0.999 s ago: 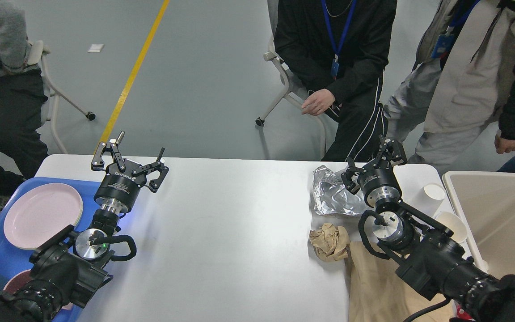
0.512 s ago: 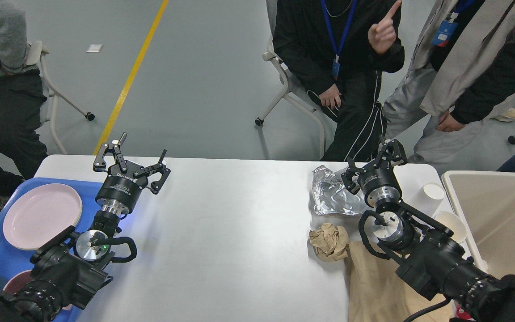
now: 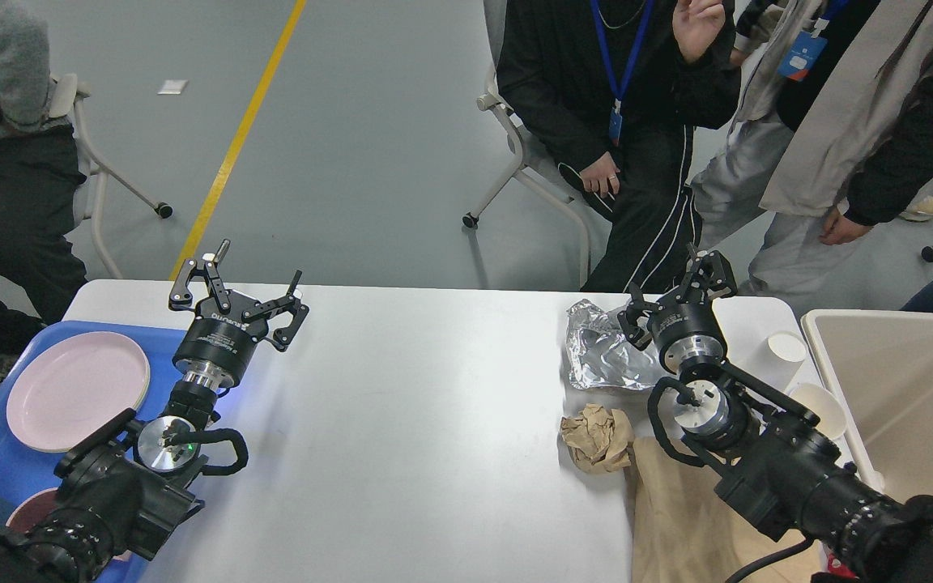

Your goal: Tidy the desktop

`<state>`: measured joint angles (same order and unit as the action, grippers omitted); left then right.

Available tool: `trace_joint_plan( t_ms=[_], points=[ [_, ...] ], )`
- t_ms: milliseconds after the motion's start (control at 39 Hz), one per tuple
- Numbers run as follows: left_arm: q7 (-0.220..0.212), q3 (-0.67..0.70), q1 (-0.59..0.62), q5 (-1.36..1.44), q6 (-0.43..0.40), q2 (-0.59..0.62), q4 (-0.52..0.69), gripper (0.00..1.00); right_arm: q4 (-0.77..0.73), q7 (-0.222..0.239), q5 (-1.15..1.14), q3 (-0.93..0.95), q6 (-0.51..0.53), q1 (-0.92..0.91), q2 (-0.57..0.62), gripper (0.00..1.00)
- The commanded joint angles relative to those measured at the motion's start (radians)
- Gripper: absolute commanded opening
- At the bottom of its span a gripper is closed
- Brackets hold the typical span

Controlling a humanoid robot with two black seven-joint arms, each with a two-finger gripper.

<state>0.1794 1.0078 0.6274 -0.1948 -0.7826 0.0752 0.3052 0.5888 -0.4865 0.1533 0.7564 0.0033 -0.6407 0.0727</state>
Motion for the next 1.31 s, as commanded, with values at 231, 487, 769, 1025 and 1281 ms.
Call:
trace_joint_plan(
  t_ms=[231,487,769,1025,1281],
  points=[
    [0.0,0.0,0.0,0.0,0.0,0.0,0.0,0.99,-0.004,0.0,0.0,0.02,-0.002,-0.189,0.093,1.0],
    [0.0,0.0,0.0,0.0,-0.001,0.0,0.0,0.99,0.0,0.0,0.0,-0.008,0.001,-0.266,0.166,1.0],
    [0.0,-0.001,0.0,0.0,-0.001,0.0,0.0,0.99,-0.017,0.0,0.006,-0.604,0.01,-0.595,0.277,1.0],
    [-0.001,0.0,0.0,0.002,-0.001,0.0,0.0,0.99,0.178,0.0,0.003,-1.779,0.076,-1.007,0.225,1.0],
    [-0.001,-0.002,0.0,0.002,-0.001,0.0,0.0,0.99,0.261,0.0,0.003,-1.984,0.259,-1.123,0.211,1.0]
  ],
)
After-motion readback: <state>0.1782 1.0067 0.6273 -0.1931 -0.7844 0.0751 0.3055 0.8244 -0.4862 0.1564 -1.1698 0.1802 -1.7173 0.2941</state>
